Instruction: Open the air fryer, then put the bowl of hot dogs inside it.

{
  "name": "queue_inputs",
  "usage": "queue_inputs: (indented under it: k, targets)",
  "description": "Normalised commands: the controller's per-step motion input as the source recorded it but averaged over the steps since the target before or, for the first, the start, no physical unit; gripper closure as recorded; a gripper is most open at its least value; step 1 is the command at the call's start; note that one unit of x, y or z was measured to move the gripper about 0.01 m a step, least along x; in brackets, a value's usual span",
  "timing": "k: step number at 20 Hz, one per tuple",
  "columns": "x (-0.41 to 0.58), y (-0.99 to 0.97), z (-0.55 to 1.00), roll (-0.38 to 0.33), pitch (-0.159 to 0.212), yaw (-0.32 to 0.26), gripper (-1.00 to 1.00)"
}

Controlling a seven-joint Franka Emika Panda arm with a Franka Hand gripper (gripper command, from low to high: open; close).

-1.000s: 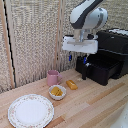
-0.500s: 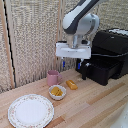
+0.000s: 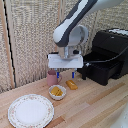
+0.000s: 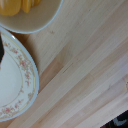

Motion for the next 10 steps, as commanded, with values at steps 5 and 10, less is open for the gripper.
queue_inputs:
  k: [5,10]
  targets:
    - [0.000,0.00,-0.35,-0.128,0.000,0.252,-1.00]
    - [-0.015,-0.05,-0.38,-0.120,0.001,0.268,-1.00]
